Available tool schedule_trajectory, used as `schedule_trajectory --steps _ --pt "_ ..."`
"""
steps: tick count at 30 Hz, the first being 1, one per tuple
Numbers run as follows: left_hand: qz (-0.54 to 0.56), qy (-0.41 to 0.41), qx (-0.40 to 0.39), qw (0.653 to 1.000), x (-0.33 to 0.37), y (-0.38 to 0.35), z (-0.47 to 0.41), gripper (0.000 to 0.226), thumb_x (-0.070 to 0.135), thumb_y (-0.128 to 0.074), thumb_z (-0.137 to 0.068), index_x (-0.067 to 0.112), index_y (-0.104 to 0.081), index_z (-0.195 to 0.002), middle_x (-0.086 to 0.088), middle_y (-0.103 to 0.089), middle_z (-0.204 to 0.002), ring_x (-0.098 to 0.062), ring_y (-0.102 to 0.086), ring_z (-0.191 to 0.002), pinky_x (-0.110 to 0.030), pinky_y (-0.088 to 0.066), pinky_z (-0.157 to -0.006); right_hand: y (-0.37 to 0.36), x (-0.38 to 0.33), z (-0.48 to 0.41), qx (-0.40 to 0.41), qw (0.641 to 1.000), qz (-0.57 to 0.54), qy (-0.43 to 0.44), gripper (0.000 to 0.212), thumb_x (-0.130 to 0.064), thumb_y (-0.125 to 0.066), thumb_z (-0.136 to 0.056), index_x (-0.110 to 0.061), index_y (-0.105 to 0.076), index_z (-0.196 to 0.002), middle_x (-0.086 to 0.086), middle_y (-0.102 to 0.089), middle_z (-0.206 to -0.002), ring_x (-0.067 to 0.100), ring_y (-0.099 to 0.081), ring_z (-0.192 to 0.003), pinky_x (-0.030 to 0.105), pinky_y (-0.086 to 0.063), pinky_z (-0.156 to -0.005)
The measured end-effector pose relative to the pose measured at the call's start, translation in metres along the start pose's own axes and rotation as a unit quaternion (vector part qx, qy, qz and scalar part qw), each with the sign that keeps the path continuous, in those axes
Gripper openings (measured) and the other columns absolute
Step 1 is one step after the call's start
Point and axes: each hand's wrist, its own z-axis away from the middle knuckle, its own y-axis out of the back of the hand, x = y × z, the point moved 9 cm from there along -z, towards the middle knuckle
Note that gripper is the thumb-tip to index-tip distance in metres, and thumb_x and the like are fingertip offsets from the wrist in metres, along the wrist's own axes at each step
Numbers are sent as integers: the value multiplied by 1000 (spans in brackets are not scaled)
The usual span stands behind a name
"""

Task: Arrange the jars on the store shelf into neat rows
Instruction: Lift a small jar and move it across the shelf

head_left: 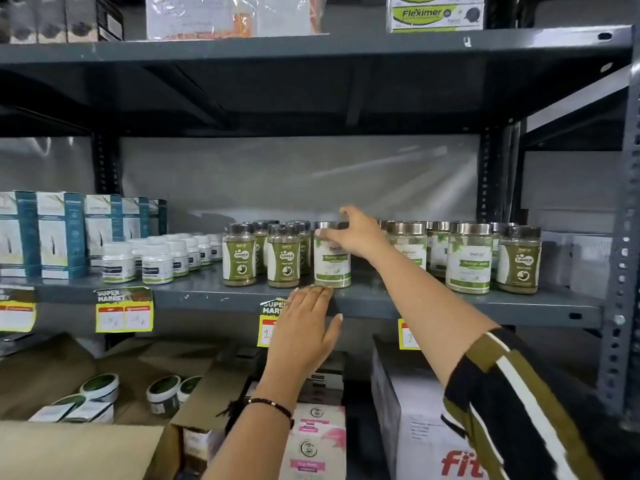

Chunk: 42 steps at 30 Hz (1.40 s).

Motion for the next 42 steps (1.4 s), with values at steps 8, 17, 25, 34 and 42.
schedule_trajectory --steps 8,17,25,34,42 --pt "27 -2 53 998 -2 9 -1 53 41 -35 -89 10 -56 -127 -4 -59 -126 -20 -48 -121 -32 -21 -107 -1 -6 1 56 997 -43 -21 51 -34 -77 -74 -5 -59 -112 6 -64 -102 21 -63 -87 37 -53 -84" --pt "20 1 101 995 0 11 2 42 33 -41 -88 8 -64 -113 -6 -66 -111 -23 -57 -107 -31 -27 -103 80 9 47 145 983 -109 6 53 -40 -84 -63 -14 -66 -106 -5 -60 -96 13 -58 -89 27 -46 -76" --pt "27 16 136 990 2 6 2 45 34 -38 -89 5 -62 -113 -13 -65 -112 -30 -55 -108 -38 -28 -101 209 95 103 316 936 141 -58 49 -56 -76 -64 -12 -66 -84 2 -65 -82 20 -58 -80 35 -48 -66" --pt "36 16 147 988 2 4 2 47 33 -36 -91 2 -61 -114 -16 -63 -113 -33 -54 -109 -44 -32 -100 254 161 105 373 886 252 -113 58 -63 -71 -64 -6 -57 -69 16 -65 -86 28 -55 -79 30 -33 -60" --pt "39 21 148 988 1 2 2 45 33 -36 -90 4 -61 -114 -14 -63 -113 -30 -53 -110 -42 -32 -101 245 178 86 354 872 310 -133 66 -60 -63 -72 2 -58 -96 23 -60 -99 38 -53 -99 41 -45 -69"
